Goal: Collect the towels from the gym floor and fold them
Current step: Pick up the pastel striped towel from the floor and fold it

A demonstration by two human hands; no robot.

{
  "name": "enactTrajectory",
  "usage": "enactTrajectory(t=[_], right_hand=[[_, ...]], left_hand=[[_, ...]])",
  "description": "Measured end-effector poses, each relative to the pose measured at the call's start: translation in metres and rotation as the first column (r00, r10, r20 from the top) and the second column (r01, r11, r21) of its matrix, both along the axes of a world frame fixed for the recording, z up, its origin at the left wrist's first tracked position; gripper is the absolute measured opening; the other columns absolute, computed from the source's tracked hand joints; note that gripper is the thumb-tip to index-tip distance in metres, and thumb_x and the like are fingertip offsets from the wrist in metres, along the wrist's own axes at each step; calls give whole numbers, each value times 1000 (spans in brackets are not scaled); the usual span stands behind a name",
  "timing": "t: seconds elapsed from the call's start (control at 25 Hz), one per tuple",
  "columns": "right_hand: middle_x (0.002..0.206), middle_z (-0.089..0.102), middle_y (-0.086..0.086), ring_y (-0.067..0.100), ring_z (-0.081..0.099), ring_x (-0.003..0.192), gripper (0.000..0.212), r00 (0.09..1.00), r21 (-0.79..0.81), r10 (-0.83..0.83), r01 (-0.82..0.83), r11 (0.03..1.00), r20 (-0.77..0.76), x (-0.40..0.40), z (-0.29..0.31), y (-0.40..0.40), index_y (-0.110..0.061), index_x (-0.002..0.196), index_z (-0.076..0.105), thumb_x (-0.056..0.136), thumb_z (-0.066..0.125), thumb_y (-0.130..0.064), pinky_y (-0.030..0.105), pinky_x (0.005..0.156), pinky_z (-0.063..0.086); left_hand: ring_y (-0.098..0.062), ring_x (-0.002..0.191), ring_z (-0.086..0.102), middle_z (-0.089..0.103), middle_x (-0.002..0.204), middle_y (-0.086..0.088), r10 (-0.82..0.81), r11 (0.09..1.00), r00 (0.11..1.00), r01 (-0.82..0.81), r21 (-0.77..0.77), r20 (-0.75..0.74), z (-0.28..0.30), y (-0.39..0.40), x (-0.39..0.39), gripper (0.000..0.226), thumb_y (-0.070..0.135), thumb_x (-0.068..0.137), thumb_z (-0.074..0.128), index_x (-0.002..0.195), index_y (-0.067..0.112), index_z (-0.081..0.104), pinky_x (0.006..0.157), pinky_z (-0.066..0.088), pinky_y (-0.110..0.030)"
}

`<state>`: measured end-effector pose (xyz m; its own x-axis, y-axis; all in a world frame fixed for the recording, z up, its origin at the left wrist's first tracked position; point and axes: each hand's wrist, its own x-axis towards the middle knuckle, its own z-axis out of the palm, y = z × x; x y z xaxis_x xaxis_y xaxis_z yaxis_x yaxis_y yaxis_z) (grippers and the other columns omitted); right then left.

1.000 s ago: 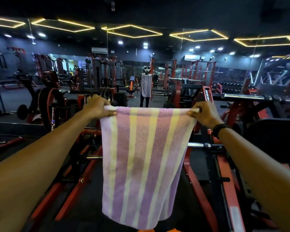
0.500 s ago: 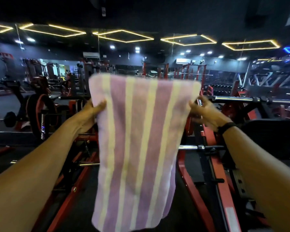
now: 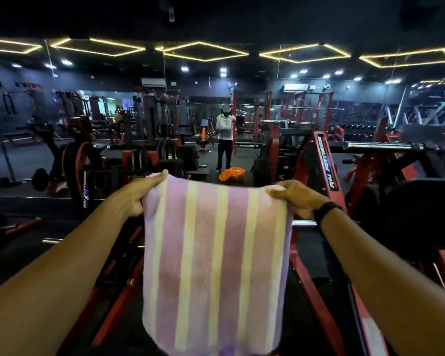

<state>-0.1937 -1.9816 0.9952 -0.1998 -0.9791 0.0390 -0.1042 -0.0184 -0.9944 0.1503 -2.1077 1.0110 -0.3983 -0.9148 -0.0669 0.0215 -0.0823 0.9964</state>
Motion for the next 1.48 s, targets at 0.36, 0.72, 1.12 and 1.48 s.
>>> enactTrajectory(t=[0.36,0.72,1.12,1.48], right_hand=[[120,60,13,26,63,102,80,999,-96,54,-54,994,-2,5,-7,-2,-9,130,42,62,82,0,34,77,59],[73,63,-3,10,55,68,18,658,-159,-185,101,982,-730,-19,4,1,-13,78,69,70,84,-20,30,69,47],[78,65,10,18,61,75,23,831,-14,-7,-1,1000,-556,-34,-3,20,-4,79,66,73,80,-20,37,73,52],[62,48,-5,12,44,60,37,714,-302,-431,311,901,-551,42,14,-5,-21,57,48,74,80,-26,24,51,33]], left_hand=[[-21,119,50,31,151,-5,47,976,999,-42,-212,20,-2,11,8,95,3,80,69,152,26,12,92,46,-36],[-25,91,65,70,90,-4,237,735,794,230,-638,560,-3,-4,5,23,15,66,85,84,20,71,75,46,-31],[-22,79,70,74,83,-8,-21,902,855,240,-360,518,-12,-3,16,67,47,41,91,87,3,72,67,54,-28],[-14,53,53,55,58,-2,34,942,878,131,-309,477,26,42,-62,21,17,83,65,65,10,56,43,44,-20]])
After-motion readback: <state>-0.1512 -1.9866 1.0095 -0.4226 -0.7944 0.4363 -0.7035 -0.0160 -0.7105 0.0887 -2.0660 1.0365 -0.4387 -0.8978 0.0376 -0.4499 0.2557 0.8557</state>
